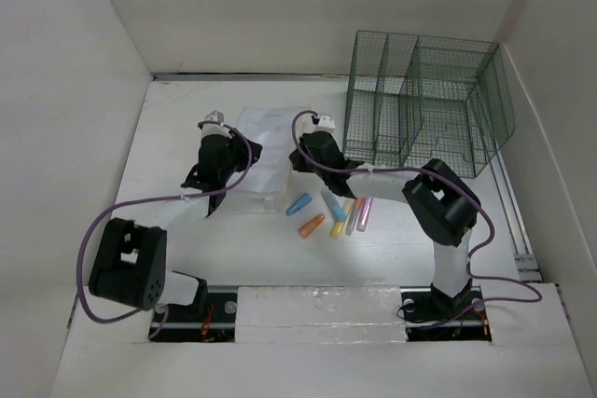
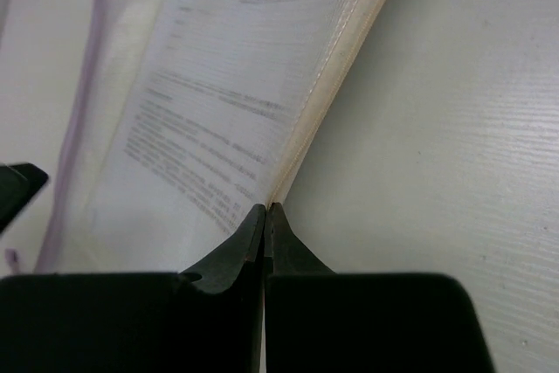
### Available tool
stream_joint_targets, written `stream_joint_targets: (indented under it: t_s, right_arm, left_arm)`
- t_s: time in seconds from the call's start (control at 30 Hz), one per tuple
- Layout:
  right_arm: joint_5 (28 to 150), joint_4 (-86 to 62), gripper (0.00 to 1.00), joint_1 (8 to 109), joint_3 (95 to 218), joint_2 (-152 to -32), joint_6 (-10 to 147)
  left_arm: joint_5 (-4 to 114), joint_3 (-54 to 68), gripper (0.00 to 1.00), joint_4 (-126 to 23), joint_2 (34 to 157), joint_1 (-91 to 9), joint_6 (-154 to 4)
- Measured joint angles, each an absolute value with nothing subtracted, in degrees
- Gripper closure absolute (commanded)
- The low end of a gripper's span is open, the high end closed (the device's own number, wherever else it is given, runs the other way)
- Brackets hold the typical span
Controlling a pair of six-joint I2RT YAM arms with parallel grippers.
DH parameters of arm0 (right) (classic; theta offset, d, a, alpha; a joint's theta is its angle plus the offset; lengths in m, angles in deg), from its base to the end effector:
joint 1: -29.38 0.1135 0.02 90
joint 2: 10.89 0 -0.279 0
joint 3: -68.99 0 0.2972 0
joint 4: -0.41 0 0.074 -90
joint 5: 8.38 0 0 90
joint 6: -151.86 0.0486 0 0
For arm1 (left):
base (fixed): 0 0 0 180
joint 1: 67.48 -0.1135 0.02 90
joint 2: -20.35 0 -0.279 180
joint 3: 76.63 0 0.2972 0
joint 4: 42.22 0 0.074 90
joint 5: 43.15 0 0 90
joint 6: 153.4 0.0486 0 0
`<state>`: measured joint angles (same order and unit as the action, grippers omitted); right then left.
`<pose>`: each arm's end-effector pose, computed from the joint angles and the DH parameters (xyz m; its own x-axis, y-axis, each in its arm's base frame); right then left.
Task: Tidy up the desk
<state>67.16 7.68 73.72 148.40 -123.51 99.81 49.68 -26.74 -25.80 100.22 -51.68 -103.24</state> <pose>0.3552 0.3302 0.1553 -0.5641 0.2813 -0.7763 -0.2146 0.8579 0.4669 0.3337 -0.0969 0.2109 -0.3770 -0.5583 -0.7390 0.0997 0.7688 -0.6317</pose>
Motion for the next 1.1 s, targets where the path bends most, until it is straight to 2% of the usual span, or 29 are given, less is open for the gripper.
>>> stream_joint_targets:
  t_s: [0.13,0.23,0.27,0.37,0.43,0.6,1.1]
  right_arm:
    - [68.3,8.5,1.0,73.7,148.4,-120.7,98.5]
    - [69.6,8.7,1.0,73.7,148.8,-120.3,97.6]
    - [69.9,8.6,1.0,73.7,148.8,-120.3,97.4]
    - [71.4,8.4,1.0,73.7,149.0,-120.3,96.9]
    - [72.1,8.3,1.0,73.7,149.3,-120.3,96.6]
    - [74.3,7.8,1.0,73.4,149.6,-120.3,96.0]
    - [84.5,8.7,1.0,70.2,150.5,-120.3,96.3]
  left_arm:
    - [49.4,-29.6,0.68,-27.6,94.7,-46.2,-99.1]
    - [49.4,-30.4,0.56,-28.9,91.8,-40.7,-96.5]
    - [49.4,-31.0,0.46,-29.2,90.5,-39.8,-95.8]
    - [48.5,-31.6,0.38,-30.2,87.7,-38.3,-93.8]
    - [46.5,-31.5,0.39,-30.7,87.6,-36.5,-92.4]
    - [41.5,-30.3,0.54,-34.0,89.9,-30.7,-89.1]
    - [30.4,-28.2,0.5,-39.1,92.7,-27.6,-85.0]
